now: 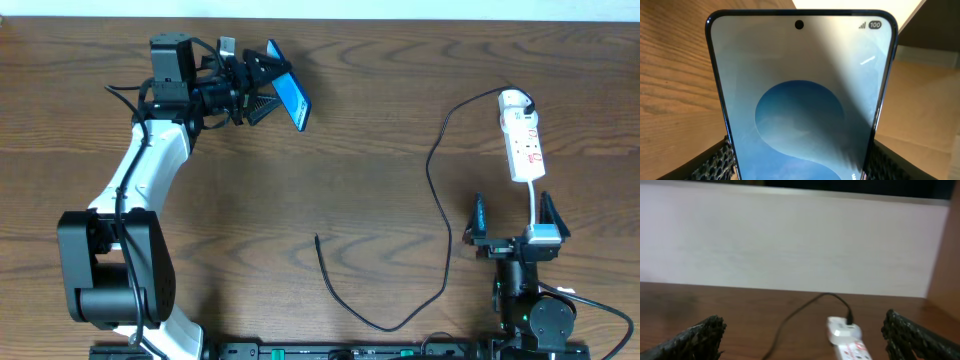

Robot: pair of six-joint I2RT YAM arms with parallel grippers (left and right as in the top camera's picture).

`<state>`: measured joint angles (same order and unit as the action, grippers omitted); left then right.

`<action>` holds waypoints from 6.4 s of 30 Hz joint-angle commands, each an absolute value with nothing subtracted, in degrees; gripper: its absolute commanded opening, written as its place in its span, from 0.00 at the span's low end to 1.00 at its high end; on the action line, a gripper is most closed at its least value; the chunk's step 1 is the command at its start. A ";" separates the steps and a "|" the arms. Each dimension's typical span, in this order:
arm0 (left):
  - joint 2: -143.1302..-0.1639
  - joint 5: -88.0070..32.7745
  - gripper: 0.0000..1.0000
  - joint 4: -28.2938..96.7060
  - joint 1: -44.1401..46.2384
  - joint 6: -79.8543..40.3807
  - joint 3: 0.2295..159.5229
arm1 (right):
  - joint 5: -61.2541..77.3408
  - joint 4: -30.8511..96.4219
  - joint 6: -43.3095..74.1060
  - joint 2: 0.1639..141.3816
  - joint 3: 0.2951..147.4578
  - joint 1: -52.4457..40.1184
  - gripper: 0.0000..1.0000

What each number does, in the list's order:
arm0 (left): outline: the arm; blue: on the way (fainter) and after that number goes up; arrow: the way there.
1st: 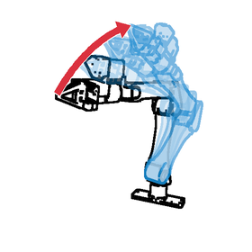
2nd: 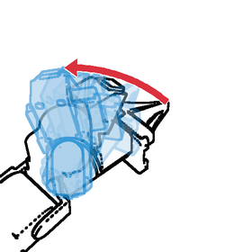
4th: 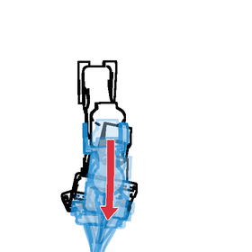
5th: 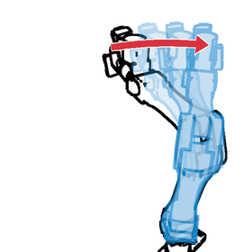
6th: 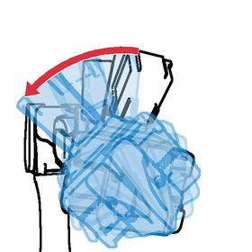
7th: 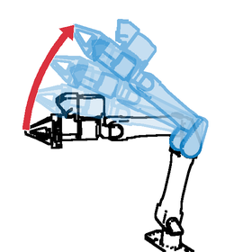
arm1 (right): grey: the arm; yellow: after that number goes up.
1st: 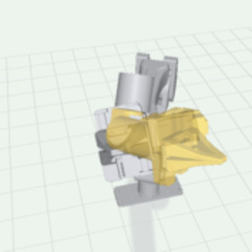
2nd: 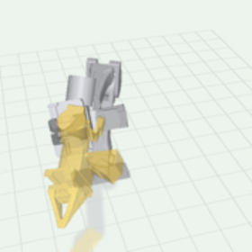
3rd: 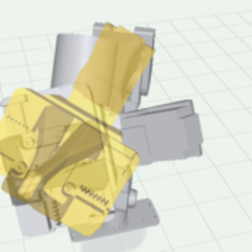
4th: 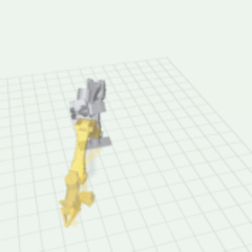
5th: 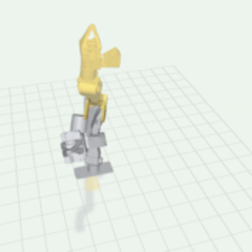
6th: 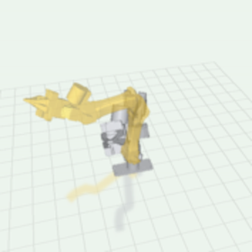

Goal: Plug charger to phone and switch on socket

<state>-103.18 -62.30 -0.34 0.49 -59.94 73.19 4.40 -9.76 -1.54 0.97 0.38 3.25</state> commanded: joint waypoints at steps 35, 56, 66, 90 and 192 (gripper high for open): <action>-101.80 -52.53 0.07 -1.02 2.02 -77.14 73.34 | 55.40 1.02 8.12 64.55 47.57 1.50 0.99; -101.80 -45.56 0.07 -2.31 9.34 -81.97 73.36 | 57.58 -12.25 7.90 78.56 48.64 -5.58 0.99; -101.80 -44.34 0.07 -2.31 13.34 -81.97 73.36 | 53.67 -7.62 8.14 78.56 48.64 -6.09 0.99; -101.80 -41.15 0.08 -2.28 19.86 -82.00 73.36 | 26.00 -6.17 9.87 78.76 48.64 -17.96 0.98; -101.80 -42.39 0.07 -3.99 25.21 -82.35 73.36 | 23.88 -6.98 17.10 79.85 48.64 -18.04 0.16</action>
